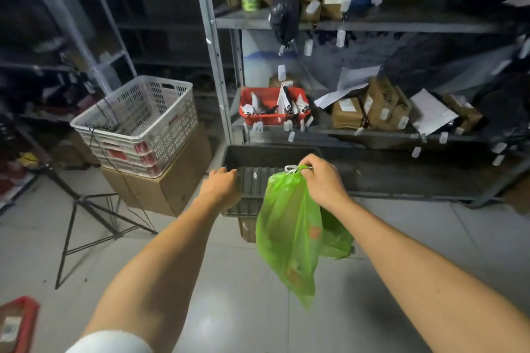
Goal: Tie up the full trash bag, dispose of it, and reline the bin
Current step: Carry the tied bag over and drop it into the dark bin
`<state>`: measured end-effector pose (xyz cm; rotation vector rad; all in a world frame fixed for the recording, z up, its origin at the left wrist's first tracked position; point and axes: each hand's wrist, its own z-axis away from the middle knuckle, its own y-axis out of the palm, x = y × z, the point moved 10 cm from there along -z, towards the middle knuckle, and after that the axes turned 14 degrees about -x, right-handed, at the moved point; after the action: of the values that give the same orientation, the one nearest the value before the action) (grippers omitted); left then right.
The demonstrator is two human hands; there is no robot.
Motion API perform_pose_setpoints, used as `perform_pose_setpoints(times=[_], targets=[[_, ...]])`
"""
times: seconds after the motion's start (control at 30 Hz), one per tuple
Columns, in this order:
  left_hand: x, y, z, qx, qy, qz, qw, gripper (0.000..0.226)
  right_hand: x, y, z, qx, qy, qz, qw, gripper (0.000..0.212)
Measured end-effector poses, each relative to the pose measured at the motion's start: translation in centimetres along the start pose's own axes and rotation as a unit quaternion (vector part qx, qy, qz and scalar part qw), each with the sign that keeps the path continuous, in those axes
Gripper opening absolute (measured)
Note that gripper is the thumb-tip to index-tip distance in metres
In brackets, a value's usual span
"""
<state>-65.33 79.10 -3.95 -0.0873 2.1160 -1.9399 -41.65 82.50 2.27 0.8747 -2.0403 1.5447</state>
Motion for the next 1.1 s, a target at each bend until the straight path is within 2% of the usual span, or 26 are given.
perform_pose_setpoints(times=[0.37,0.6,0.73,0.9,1.1], targets=[[2.8,2.4,-15.4,0.039,-0.027,-0.022,0.999,0.051,2.3,10.1,-18.0,0.006,-0.020,-0.114,0.993,0.011],[5.7,2.5,-25.2,0.045,-0.083,-0.023,0.995,0.046,2.3,19.3,-28.1,0.109,-0.038,-0.102,0.988,0.010],[7.1,3.9,-28.7,0.055,-0.106,-0.012,0.993,0.047,1.9,24.5,-31.8,0.128,-0.019,-0.111,0.985,0.010],[9.8,6.4,-32.3,0.074,-0.113,-0.006,0.991,0.053,0.5,31.4,-33.9,0.185,-0.022,-0.037,0.982,0.012],[15.2,11.3,-35.9,0.118,-0.143,0.022,0.982,0.054,-1.7,37.3,-36.4,0.189,-0.087,0.128,0.970,0.022]])
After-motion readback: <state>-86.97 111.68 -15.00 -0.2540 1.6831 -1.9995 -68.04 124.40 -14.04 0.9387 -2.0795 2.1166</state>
